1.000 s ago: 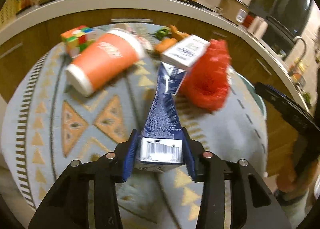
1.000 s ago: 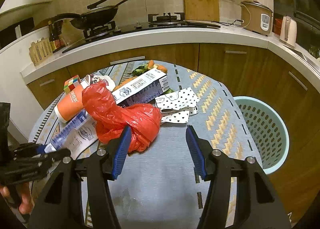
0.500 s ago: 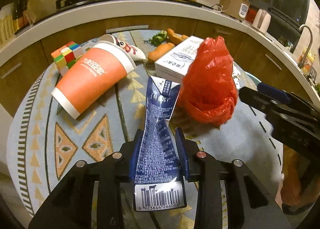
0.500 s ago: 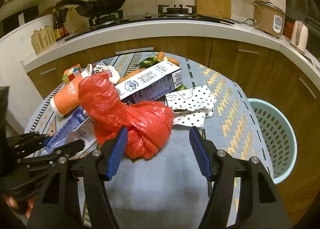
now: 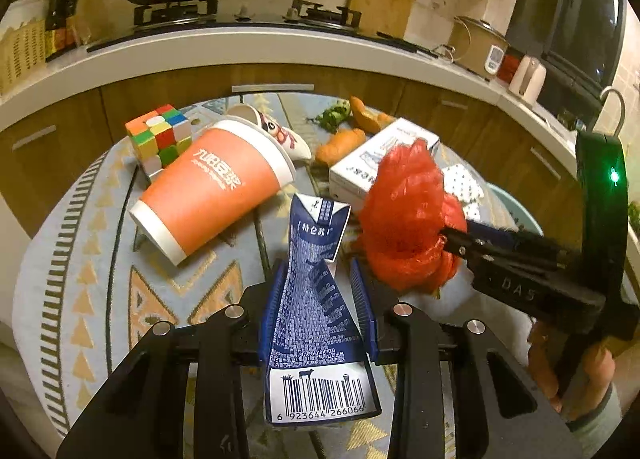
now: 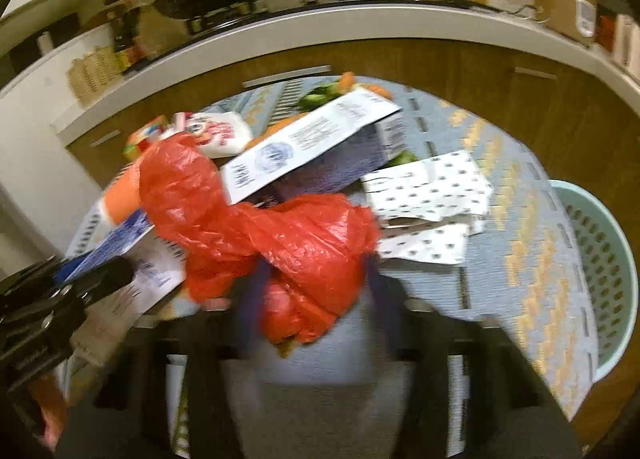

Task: Collect trash
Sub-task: 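Grasp the blue milk carton with left tool while right tool grasps the red plastic bag, then carry the carton and red bag over the basket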

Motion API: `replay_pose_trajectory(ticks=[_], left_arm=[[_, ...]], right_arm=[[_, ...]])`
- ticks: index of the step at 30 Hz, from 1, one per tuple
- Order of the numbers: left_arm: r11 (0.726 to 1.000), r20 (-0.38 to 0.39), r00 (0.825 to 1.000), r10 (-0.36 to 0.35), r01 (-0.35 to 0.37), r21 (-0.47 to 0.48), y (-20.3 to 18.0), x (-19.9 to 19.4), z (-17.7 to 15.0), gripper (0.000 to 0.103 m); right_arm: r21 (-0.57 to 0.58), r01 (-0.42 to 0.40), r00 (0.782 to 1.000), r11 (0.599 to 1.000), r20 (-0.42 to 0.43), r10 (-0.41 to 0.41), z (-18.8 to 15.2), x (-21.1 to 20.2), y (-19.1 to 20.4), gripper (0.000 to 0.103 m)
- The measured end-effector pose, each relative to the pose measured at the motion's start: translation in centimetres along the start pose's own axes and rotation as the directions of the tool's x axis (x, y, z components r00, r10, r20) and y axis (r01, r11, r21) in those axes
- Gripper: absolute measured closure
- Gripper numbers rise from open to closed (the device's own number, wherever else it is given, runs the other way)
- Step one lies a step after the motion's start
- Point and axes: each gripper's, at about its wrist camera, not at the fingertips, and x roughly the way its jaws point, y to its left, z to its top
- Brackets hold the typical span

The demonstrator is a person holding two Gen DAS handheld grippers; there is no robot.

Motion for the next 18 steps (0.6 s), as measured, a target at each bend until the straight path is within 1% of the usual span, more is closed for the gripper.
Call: replay_pose_trajectory(ticks=[2,3,4,6,9,11,13,15,18], left_arm=[[1.000,0.018,1.000,-0.003,0.003,-0.002,-0.1,-0.3,0.2,0.072],[1.000,0.028,1.000,-0.004,0.004,-0.002,-0.2,-0.6,0.3,0.082],[1.000,0.034,0.999,-0.010,0.010,-0.004,-0.2,-0.8,0.5,0.085],[1.000,0.058,0.998,-0.017,0.019,-0.020,-0.3,-1.3,0.9,0.085],[0.999,0.095,0.995,-0.033,0.035,-0.014,-0.9,-2.0,1.3,0.086],[0.999,0.115,0.992,-0.046,0.047,-0.010,-1.3,-2.5,1.6,0.087],[0.998,0.134,0.989,-0.065,0.066,-0.008,-1.7,-3.0,1.9,0.087],[0.996,0.166,0.983,-0.084,0.084,0.008,-2.5,-3.9,2.6,0.087],[0.994,0.204,0.973,-0.107,0.103,0.033,-4.1,-4.8,3.6,0.087]], right_arm=[[-0.026,0.020,1.000,0.999,0.011,-0.020,-0.1,-0.5,0.5,0.076],[-0.039,0.029,0.999,0.999,0.022,-0.028,-0.2,-0.9,0.7,0.077],[-0.049,0.039,0.999,0.998,0.038,-0.038,-0.4,-1.5,0.9,0.077],[-0.061,0.056,0.996,0.997,0.074,-0.051,-0.5,-2.9,1.3,0.077],[-0.059,0.079,0.990,0.995,0.126,-0.071,-0.5,-5.1,1.4,0.077],[-0.046,0.104,0.983,0.993,0.157,-0.096,0.0,-6.6,0.9,0.077],[-0.022,0.104,0.979,0.994,0.178,-0.099,0.5,-7.8,0.2,0.077],[-0.003,0.115,0.971,0.993,0.211,-0.112,1.0,-9.3,-0.6,0.077],[0.022,0.160,0.952,0.987,0.260,-0.160,1.5,-11.4,-1.9,0.077]])
